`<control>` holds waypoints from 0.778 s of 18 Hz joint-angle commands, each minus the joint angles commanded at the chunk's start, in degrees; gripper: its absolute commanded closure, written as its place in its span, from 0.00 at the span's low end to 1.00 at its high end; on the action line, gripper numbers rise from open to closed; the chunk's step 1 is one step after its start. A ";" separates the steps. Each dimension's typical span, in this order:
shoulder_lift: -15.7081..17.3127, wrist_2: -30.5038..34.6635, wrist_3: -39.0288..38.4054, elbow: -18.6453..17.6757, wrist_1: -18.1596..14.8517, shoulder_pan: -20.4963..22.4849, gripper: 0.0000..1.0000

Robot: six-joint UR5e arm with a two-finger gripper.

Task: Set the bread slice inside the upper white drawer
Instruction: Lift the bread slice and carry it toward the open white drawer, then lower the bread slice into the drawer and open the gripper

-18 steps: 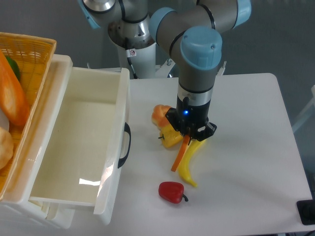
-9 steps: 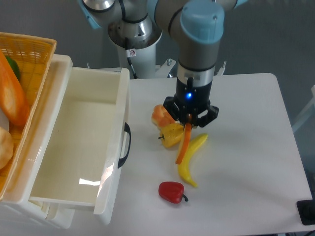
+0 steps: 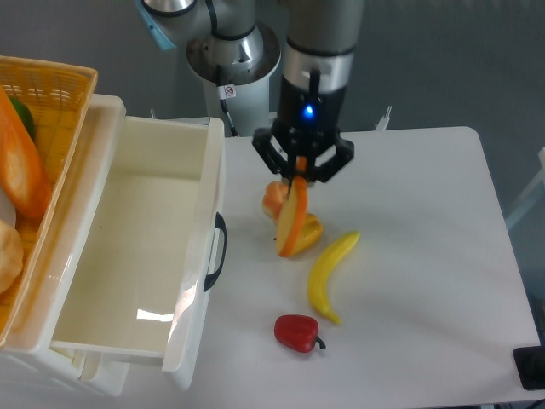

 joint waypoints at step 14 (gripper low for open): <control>2.38 -3.88 -6.23 -1.40 -0.98 -7.11 0.96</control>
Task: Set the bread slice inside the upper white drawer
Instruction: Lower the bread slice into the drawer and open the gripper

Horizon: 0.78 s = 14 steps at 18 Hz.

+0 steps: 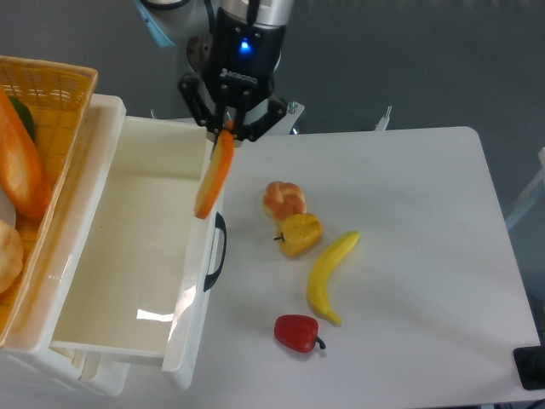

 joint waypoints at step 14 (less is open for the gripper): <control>-3.95 0.18 0.35 -1.67 0.35 -3.79 0.54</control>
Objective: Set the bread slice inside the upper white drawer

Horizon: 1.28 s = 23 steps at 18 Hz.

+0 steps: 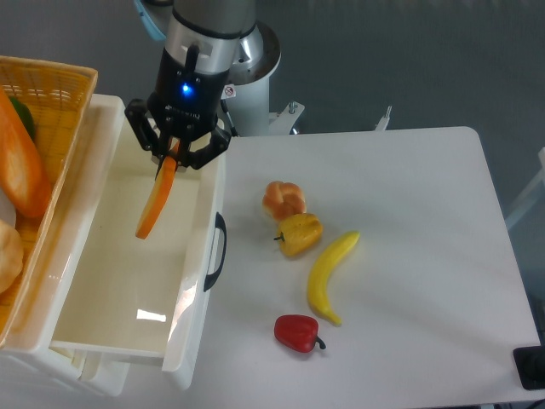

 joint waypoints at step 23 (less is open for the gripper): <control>-4.30 1.32 0.18 1.93 5.80 7.82 0.32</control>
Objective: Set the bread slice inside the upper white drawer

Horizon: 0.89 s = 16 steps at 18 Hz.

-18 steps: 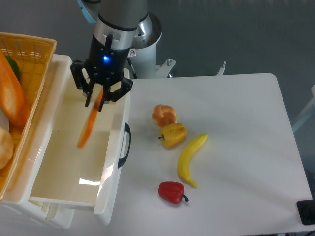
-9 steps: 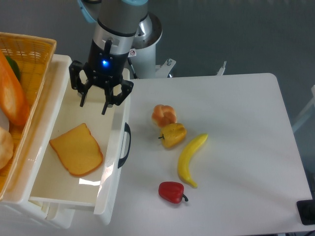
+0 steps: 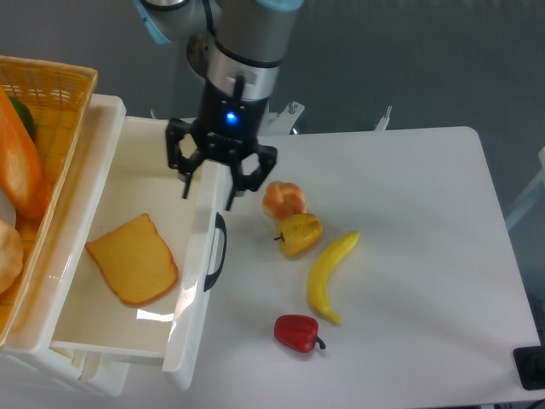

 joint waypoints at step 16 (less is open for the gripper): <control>-6.51 10.71 17.48 0.80 3.08 6.51 0.00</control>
